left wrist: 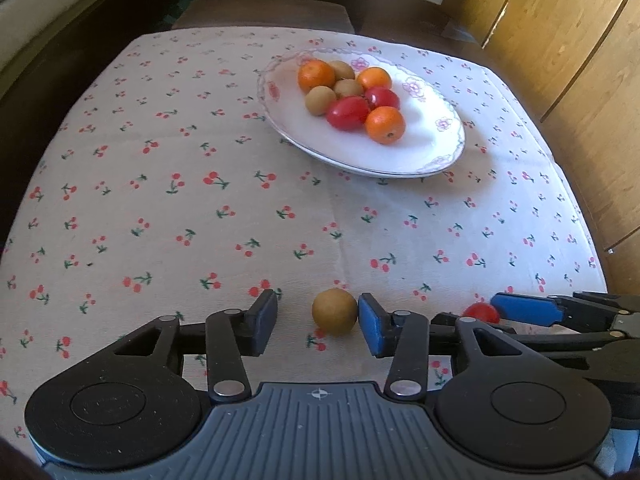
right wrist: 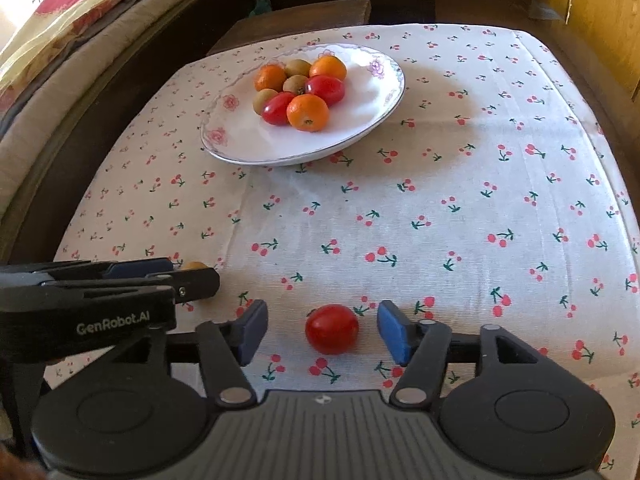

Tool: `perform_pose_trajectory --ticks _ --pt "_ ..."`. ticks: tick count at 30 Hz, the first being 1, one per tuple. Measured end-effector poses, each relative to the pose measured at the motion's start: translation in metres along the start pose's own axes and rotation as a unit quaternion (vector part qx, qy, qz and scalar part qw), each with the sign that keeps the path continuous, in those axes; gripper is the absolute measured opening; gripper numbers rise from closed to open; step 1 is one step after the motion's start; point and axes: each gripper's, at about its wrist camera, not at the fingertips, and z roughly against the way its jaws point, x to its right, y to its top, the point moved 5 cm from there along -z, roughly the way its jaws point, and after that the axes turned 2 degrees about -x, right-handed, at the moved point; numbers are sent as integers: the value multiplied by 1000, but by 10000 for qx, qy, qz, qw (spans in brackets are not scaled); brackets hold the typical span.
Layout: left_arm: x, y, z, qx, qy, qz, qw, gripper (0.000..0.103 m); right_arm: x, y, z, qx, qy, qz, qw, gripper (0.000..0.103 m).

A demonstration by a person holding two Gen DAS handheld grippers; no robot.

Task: Organize fruits
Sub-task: 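Carry the tomato and kiwi in both grippers over the white bowl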

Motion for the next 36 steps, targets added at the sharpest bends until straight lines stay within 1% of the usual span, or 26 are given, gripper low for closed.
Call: perform_pose_trajectory --ticks 2,5,8,13,15,16,17,18,19,20,21,22,23,25,26,30,31,32,36 --pt "-2 0 0 10 -10 35 10000 54 -1 0 0 31 -19 -31 10000 64" --pt "-7 0 0 17 -8 78 10000 54 -3 0 -2 33 7 -75 10000 70" --pt "-12 0 1 17 -95 199 9998 54 -4 2 -3 -12 55 -118 9999 76" --pt "-17 -2 4 25 -106 216 9997 53 -7 2 -6 -72 100 -14 9999 84" --pt "-19 -2 4 26 -124 243 9996 53 -8 2 -6 -103 144 17 9998 86" --pt "-19 -2 4 27 -130 240 9996 53 -8 2 -6 -144 144 47 9998 84" --pt "-18 -2 4 33 -114 211 9997 55 -8 2 -6 -183 102 69 9998 80" --pt "-16 -2 4 34 -110 170 9998 58 -9 2 -5 -184 -39 124 9997 68" --pt "-14 -2 3 32 -126 143 9998 62 -10 1 -4 -189 -254 266 9991 56" --pt "-11 -3 3 32 -138 107 9998 64 -12 0 -3 -196 -425 424 9980 51" --pt "-9 -4 2 37 -111 48 9999 64 -13 -2 -3 -204 -604 604 9961 46" --pt "-7 -4 1 44 -72 -11 10000 63 -14 -4 -2 -209 -700 722 9947 44" --pt "-6 -4 1 49 -52 -54 10000 61 -13 -6 -1 -208 -762 796 9937 42" --pt "-5 -3 0 55 -49 -43 10000 58 -11 -7 1 -192 -817 809 9932 30" --pt "-5 -2 0 58 -52 -24 10000 55 -9 -7 3 -185 -822 788 9933 28" --pt "-1 1 -1 85 -26 -78 9999 46 -4 -6 5 -169 -852 783 9931 28" --pt "0 1 -2 95 -23 -73 9999 41 -4 -6 6 -169 -864 797 9929 28" --pt "0 2 -3 96 -23 -39 9999 38 -4 -6 6 -170 -855 802 9930 28" --pt "5 0 -1 75 0 -92 9999 34 -2 -3 10 -99 -733 751 9944 28"
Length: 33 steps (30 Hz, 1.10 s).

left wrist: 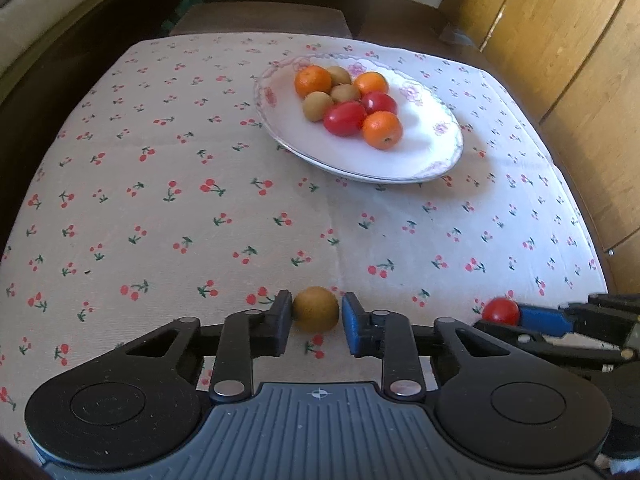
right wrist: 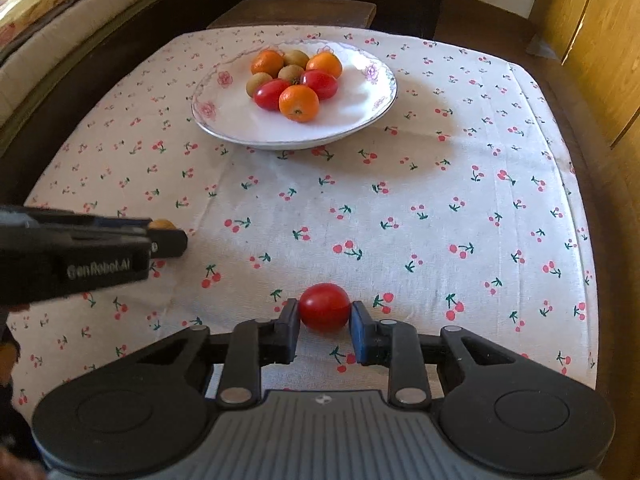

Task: Organize fruits
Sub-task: 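Carry the tomato and kiwi in both grippers over the white bowl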

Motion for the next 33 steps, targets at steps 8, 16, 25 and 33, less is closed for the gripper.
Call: perform_pose_trajectory --ticks 8,16,25,33 --pt "7 0 5 16 81 -66 9999 33 10 2 11 202 227 -201 9993 28" --pt "10 2 16 124 -14 -43 9999 33 14 7 18 345 304 -347 9983 28" --pt "17 12 20 243 -101 -131 9996 33 16 18 17 423 296 -418 9978 28" --pt "20 22 23 373 -94 -212 9990 33 12 31 17 505 359 -421 9972 28"
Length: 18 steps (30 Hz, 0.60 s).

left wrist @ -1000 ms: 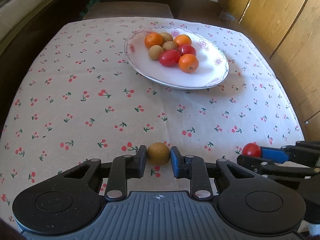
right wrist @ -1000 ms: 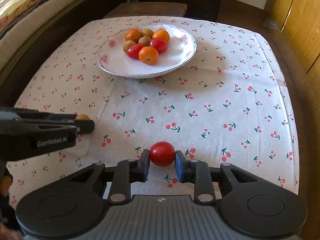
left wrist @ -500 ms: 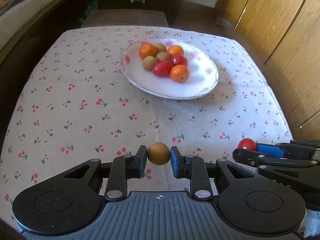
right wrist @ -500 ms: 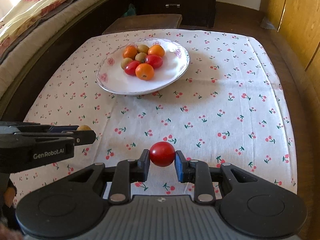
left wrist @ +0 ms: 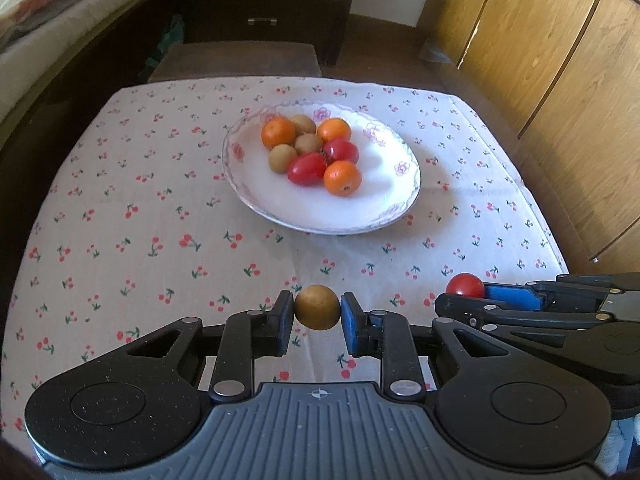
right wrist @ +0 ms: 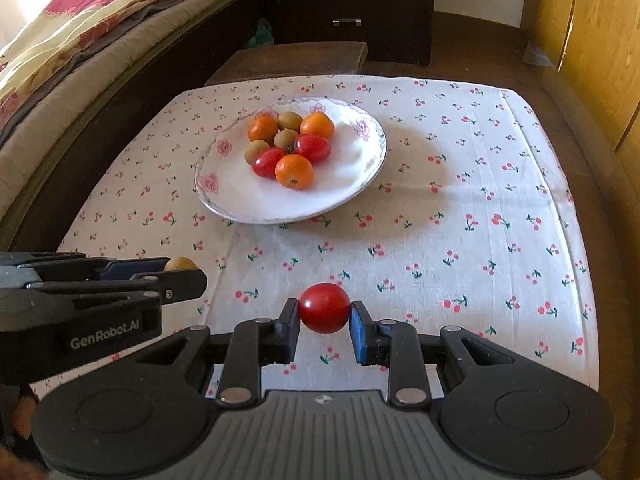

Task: Organize fruits
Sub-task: 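Carry the tomato and kiwi in both grippers over the white bowl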

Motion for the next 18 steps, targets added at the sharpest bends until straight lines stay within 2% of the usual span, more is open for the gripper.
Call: perform_pose_trajectory --ticks 18 --pt "4 21 -8 108 -28 -31 9999 33 -2 27 -8 124 94 -28 9999 28"
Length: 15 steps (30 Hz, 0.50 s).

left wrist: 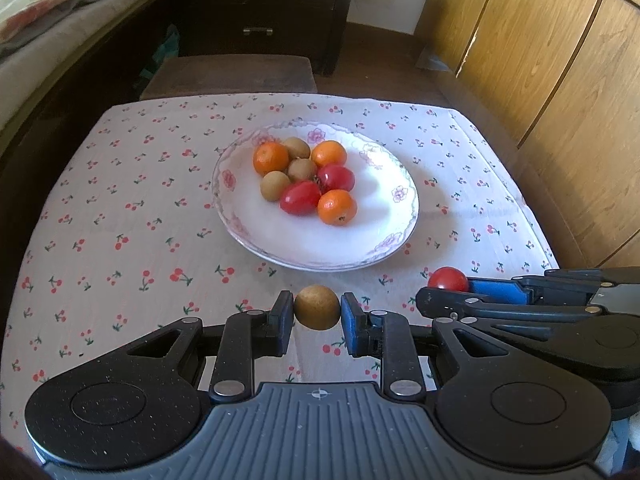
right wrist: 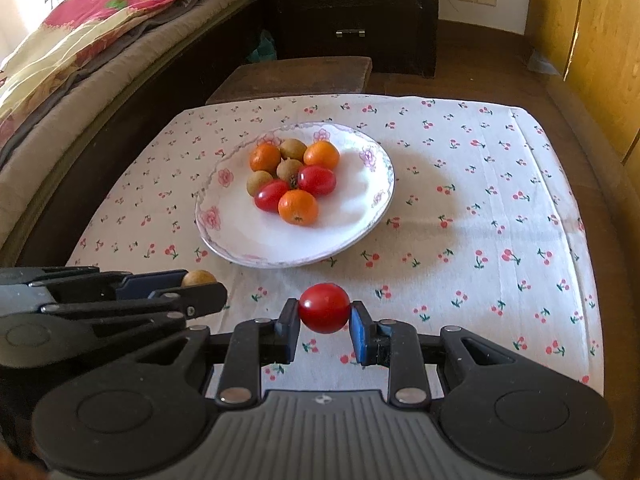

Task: Organize fruits
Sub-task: 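Carry the tomato and kiwi in both grippers over the white bowl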

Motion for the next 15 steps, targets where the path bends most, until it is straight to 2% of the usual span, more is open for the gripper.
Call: perform_pose_trajectory --ticks 15 --pt "-3 21 -9 77 33 28 10000 32 4 21 -10 59 13 -77 10000 28"
